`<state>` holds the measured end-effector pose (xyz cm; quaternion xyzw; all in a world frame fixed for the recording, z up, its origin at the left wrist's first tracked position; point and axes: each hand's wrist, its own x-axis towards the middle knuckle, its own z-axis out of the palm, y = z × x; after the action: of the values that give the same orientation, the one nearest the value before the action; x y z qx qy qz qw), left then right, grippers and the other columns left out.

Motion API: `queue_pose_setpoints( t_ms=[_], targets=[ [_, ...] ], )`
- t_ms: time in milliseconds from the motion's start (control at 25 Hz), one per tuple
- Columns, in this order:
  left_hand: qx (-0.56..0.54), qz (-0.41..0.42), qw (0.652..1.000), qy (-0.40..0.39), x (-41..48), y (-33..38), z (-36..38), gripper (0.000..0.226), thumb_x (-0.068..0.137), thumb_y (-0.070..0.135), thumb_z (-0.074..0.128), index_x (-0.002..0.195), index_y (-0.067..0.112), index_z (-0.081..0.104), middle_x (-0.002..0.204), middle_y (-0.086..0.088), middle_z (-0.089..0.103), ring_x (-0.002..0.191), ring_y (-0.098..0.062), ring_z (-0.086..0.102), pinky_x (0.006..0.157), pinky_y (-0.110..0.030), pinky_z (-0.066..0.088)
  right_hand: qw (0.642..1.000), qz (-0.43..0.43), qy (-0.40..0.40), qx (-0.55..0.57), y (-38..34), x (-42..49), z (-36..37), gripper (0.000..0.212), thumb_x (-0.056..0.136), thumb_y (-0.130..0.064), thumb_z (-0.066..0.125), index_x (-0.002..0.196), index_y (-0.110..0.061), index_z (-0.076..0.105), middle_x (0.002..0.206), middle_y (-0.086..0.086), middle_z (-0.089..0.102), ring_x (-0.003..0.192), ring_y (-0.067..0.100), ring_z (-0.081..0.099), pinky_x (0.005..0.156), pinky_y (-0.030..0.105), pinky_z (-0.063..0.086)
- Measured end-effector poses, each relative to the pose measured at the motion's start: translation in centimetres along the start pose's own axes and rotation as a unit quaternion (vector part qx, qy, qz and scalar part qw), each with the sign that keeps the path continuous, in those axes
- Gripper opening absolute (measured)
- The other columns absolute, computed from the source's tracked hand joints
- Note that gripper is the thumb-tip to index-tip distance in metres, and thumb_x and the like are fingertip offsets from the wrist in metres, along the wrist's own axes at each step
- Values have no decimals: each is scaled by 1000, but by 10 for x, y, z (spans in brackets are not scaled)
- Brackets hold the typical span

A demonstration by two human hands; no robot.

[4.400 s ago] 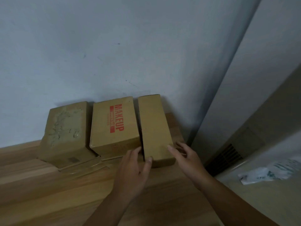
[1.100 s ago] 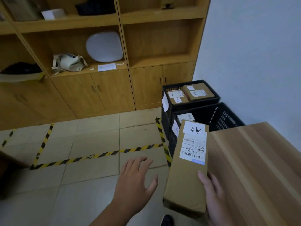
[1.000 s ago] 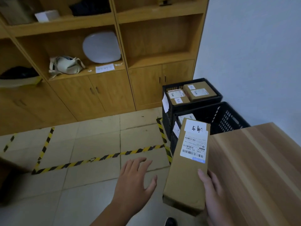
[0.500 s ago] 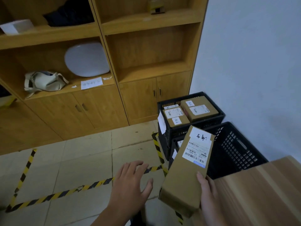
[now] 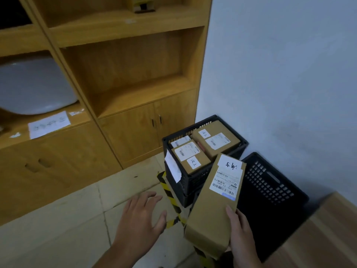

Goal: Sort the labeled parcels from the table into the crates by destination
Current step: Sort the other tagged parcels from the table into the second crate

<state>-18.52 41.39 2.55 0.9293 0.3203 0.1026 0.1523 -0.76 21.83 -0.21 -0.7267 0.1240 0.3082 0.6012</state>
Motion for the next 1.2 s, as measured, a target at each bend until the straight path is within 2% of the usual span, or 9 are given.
queue_pose_setpoints(
  t_ms=[120, 320, 520, 600, 720, 840, 960, 1040, 1200],
  targets=[
    [-11, 42, 999, -11, 53, -10, 4, 38, 86, 40, 70, 120, 22, 70, 120, 6, 63, 109, -17, 60, 98, -38, 48, 998, 22, 36, 52, -18, 24, 11, 57, 89, -55, 67, 138, -30, 51, 116, 0, 65, 101, 27, 67, 88, 47, 56],
    [-26, 113, 991, -65, 140, 3, 32, 36, 88, 42, 68, 120, 25, 69, 121, 9, 62, 113, -17, 59, 99, -38, 48, 987, 38, 118, 98, -31, 89, 2, 66, 87, -61, 65, 143, -32, 48, 124, 2, 62, 104, 29, 65, 94, 52, 53],
    [-32, 172, 977, -124, 212, 39, 66, 39, 89, 49, 58, 119, 28, 70, 120, 12, 61, 112, -14, 60, 98, -42, 50, 972, 53, 167, 159, -35, 176, -20, 62, 87, -61, 66, 140, -33, 53, 122, 1, 65, 102, 29, 68, 87, 50, 58],
    [-37, 188, 968, -160, 236, 51, 87, 40, 88, 51, 56, 118, 28, 70, 119, 13, 61, 111, -13, 61, 95, -42, 51, 967, 39, 182, 173, -31, 214, -29, 60, 88, -59, 66, 142, -34, 52, 120, -3, 66, 101, 26, 69, 78, 42, 60],
    [-58, 207, 950, -225, 264, 63, 136, 41, 91, 52, 54, 123, 30, 67, 124, 16, 58, 118, -9, 56, 101, -38, 46, 963, 17, 205, 172, -6, 276, -40, 60, 92, -54, 64, 146, -32, 50, 125, -5, 67, 98, 15, 72, 65, 25, 59],
    [-70, 203, 928, -306, 283, 68, 190, 44, 96, 58, 49, 134, 38, 57, 135, 25, 46, 129, 2, 40, 112, -25, 30, 960, 1, 215, 180, 32, 328, -40, 63, 91, -54, 67, 147, -32, 49, 133, -1, 65, 98, 8, 73, 67, 19, 59],
    [-67, 195, 912, -353, 300, 71, 247, 52, 91, 67, 38, 137, 45, 49, 138, 33, 36, 131, 9, 30, 112, -15, 22, 952, -5, 239, 191, 72, 371, -42, 76, 78, -61, 72, 146, -33, 50, 133, -4, 66, 108, 7, 70, 75, 21, 60],
    [-67, 179, 907, -376, 308, 74, 277, 56, 86, 68, 38, 135, 44, 52, 136, 33, 38, 130, 8, 34, 114, -20, 25, 947, 1, 253, 200, 97, 395, -44, 75, 76, -61, 72, 144, -38, 51, 134, -7, 65, 113, 8, 68, 80, 23, 60],
    [-73, 164, 904, -388, 315, 73, 312, 41, 93, 58, 51, 128, 40, 60, 131, 32, 46, 127, 6, 40, 115, -33, 33, 947, 17, 262, 183, 137, 436, -43, 75, 79, -58, 77, 146, -40, 48, 132, -13, 64, 111, 2, 67, 79, 21, 60]
  ],
)
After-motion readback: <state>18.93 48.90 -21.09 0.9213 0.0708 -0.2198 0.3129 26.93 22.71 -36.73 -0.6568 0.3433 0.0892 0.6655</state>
